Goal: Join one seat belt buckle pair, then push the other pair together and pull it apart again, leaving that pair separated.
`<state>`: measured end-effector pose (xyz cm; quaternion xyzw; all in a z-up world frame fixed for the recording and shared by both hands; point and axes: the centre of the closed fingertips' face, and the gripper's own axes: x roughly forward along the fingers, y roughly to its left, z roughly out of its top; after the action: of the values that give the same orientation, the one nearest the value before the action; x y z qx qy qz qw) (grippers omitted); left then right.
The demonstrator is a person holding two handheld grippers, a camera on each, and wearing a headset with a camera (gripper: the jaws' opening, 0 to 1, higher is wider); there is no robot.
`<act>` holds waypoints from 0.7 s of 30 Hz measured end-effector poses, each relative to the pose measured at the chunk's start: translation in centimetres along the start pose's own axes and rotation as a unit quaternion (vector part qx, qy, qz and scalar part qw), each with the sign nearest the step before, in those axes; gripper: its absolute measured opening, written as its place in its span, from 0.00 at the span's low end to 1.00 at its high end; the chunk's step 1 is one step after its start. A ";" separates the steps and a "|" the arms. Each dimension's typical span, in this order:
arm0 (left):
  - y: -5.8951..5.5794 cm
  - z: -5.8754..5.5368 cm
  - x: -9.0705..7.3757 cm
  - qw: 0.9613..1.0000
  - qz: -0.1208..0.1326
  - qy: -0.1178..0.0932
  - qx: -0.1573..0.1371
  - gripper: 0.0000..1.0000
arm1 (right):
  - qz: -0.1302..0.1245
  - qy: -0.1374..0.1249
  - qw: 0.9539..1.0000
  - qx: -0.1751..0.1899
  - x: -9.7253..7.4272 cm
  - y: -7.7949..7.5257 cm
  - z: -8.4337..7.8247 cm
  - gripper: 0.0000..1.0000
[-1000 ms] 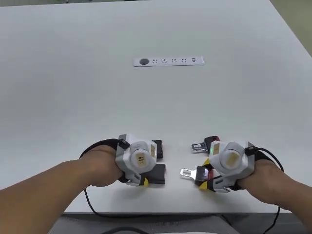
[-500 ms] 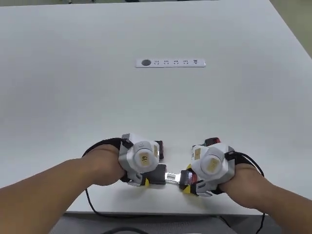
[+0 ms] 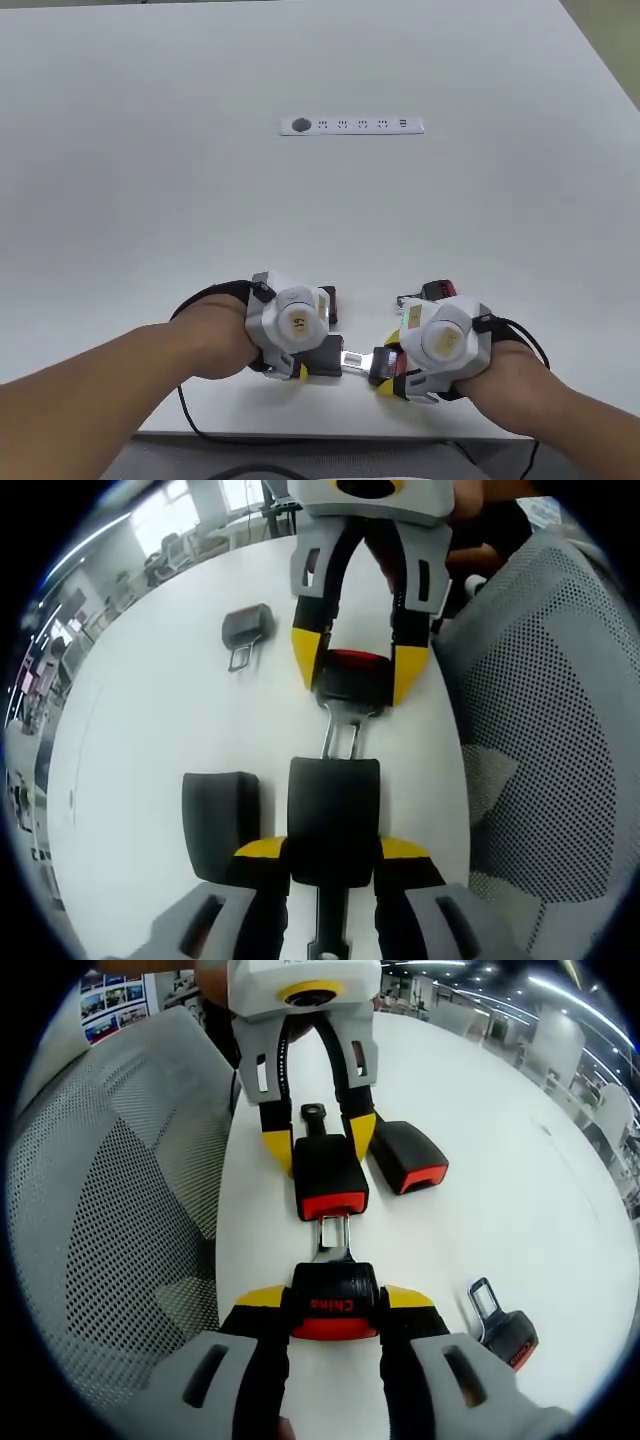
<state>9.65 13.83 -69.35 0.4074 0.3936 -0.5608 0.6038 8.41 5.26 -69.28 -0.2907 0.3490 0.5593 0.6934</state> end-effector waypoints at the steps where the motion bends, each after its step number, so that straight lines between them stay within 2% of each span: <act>1: 0.0 0.0 0.0 1.000 0.000 0.000 0.000 0.33 | 0.000 0.000 1.000 0.000 -0.1 0.0 0.1 0.34; 5: 0.0 -0.1 0.0 1.000 -0.001 -0.001 -0.004 0.33 | -0.002 -0.007 1.000 0.005 -0.2 0.1 0.0 0.34; 8: 0.0 0.0 0.0 1.000 0.000 -0.001 -0.004 0.33 | -0.008 -0.025 0.999 0.018 -0.3 0.1 -0.1 0.34; 15: 0.0 -0.1 -0.1 1.000 -0.002 0.001 -0.003 0.33 | -0.006 -0.029 0.999 0.015 0.0 -0.1 0.2 0.34; 18: 0.0 0.0 0.0 1.000 -0.002 0.001 0.002 0.33 | -0.001 -0.033 0.999 0.004 0.4 0.1 0.9 0.34; 19: 0.0 0.1 0.0 1.000 -0.002 -0.001 0.003 0.33 | -0.001 -0.031 1.000 0.002 0.5 0.2 1.1 0.34; 20: -0.1 0.1 0.0 1.000 -0.001 0.003 0.005 0.33 | -0.002 -0.012 1.000 -0.006 0.6 0.1 0.9 0.34; 21: 0.0 0.0 0.0 1.000 0.001 0.004 -0.003 0.33 | -0.002 -0.018 1.000 -0.007 0.8 -0.1 1.2 0.34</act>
<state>9.65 13.78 -69.36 0.4080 0.3973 -0.5577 0.6038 8.79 6.62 -69.19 -0.2863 0.3319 0.5658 0.6984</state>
